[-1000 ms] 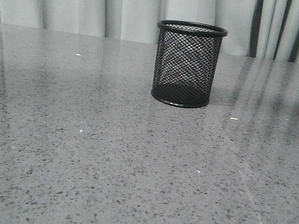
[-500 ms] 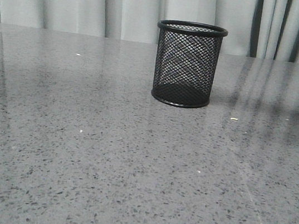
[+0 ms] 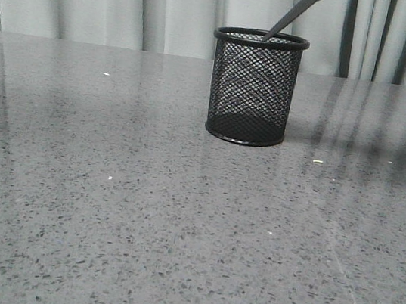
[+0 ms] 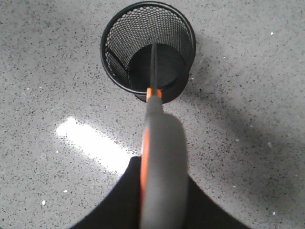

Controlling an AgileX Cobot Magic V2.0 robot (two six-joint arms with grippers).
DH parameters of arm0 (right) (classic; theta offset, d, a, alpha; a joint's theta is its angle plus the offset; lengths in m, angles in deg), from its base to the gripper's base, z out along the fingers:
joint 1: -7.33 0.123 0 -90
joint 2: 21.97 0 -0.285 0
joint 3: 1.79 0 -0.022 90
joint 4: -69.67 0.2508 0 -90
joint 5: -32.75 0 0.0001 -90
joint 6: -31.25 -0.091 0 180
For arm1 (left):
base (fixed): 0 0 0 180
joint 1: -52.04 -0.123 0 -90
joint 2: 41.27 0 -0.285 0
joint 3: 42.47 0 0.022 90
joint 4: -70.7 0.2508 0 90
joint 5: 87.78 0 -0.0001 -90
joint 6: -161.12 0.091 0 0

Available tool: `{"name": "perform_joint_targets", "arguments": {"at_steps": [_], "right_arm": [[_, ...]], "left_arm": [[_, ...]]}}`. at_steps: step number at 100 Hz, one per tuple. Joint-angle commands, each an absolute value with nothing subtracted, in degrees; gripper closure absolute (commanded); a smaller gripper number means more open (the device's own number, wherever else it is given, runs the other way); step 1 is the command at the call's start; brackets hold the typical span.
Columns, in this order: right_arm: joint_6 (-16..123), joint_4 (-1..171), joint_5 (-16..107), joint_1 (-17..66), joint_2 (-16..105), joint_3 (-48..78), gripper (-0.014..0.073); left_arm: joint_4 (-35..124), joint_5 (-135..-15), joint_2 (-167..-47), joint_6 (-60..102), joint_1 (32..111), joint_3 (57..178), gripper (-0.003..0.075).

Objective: Put scissors into bucket

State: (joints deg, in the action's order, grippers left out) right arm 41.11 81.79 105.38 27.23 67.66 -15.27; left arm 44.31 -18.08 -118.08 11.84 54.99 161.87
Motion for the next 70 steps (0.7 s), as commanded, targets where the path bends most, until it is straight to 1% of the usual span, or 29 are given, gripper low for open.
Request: {"name": "perform_joint_targets", "arguments": {"at_steps": [1, 52, 70], "right_arm": [[41.2, 82.8, 107.1, 27.5, 66.8, -16.6, 0.0637], [41.2, 82.9, 107.1, 27.5, 71.1, -16.9, 0.0637], [41.2, 83.4, 107.1, 27.5, 72.7, -19.1, 0.0638]], "left_arm": [[42.0, -21.8, -117.4, 11.2, 54.9, 163.5, 0.0155], [42.0, -22.5, -117.4, 11.2, 54.9, 163.5, 0.0155], [42.0, -22.5, -117.4, 11.2, 54.9, 163.5, 0.0155]]}}
